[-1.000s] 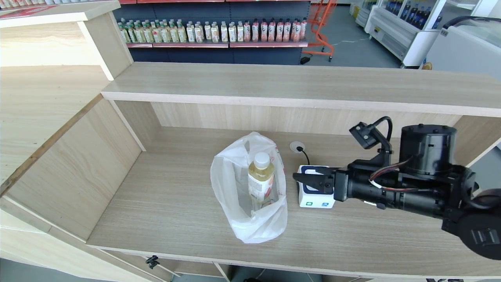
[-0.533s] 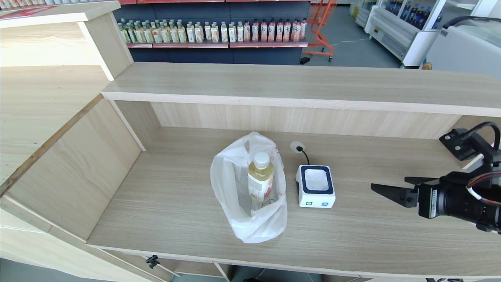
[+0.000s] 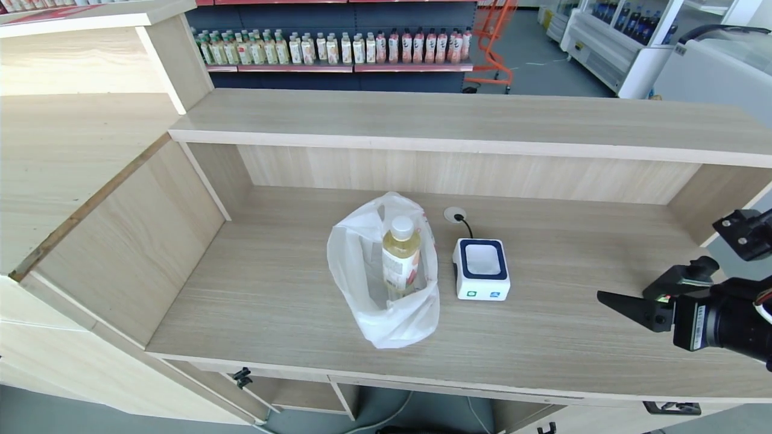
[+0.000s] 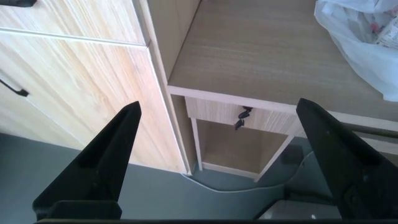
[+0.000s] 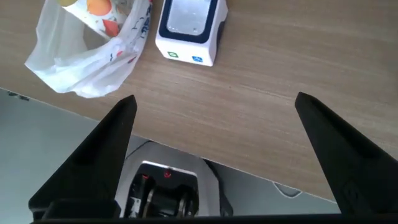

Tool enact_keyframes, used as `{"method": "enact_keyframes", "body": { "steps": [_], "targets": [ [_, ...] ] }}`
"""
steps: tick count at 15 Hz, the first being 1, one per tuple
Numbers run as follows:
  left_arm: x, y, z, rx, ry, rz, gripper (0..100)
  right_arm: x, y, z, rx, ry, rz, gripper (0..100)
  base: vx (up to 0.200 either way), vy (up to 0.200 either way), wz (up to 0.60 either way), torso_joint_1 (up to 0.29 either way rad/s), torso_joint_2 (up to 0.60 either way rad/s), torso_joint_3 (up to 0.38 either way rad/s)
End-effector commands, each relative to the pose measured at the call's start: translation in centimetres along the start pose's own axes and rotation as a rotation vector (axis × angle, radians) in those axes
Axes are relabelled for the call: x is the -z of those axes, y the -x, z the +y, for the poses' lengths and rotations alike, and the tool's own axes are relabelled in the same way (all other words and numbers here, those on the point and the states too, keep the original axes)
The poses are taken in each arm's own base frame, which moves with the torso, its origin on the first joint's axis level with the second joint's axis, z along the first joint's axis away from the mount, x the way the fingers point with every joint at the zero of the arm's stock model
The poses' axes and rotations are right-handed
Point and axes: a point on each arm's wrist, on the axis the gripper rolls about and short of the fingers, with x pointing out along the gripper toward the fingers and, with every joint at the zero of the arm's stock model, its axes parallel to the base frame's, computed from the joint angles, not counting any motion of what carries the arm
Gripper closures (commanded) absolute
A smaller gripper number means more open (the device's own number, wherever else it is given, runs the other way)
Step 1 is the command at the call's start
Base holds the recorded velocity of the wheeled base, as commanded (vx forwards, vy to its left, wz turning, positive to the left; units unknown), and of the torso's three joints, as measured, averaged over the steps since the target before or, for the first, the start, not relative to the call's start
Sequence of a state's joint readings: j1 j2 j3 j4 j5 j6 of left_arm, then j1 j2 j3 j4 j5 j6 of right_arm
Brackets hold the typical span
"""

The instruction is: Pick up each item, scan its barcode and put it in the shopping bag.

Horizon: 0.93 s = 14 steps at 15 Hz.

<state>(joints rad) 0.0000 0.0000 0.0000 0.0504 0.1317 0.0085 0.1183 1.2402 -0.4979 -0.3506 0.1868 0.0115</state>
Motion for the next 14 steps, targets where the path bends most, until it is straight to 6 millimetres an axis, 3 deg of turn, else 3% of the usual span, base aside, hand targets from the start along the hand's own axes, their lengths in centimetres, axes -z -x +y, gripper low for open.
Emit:
{"method": "enact_keyframes", "body": {
  "steps": [1,4,9,14],
  "targets": [
    [0.0,0.0,0.0,0.0,-0.001,0.002,0,0.2,-0.3,-0.6,0.025,-0.013,0.014,0,0.0,0.0,0.0,0.0,0.0,0.0],
    [0.0,0.0,0.0,0.0,-0.002,0.002,0,0.2,-0.3,-1.2,0.059,-0.026,0.015,0,0.0,0.0,0.0,0.0,0.0,0.0],
    [0.0,0.0,0.0,0.001,-0.006,0.002,0,1.2,-0.8,-5.2,0.226,0.033,0.089,0,0.0,-0.2,0.0,0.006,0.0,0.004],
    [0.0,0.0,0.0,0.001,-0.007,0.0,0,0.8,-0.3,-4.8,0.216,0.053,0.065,0,0.0,-0.2,0.0,0.007,0.0,0.002]
  ]
}}
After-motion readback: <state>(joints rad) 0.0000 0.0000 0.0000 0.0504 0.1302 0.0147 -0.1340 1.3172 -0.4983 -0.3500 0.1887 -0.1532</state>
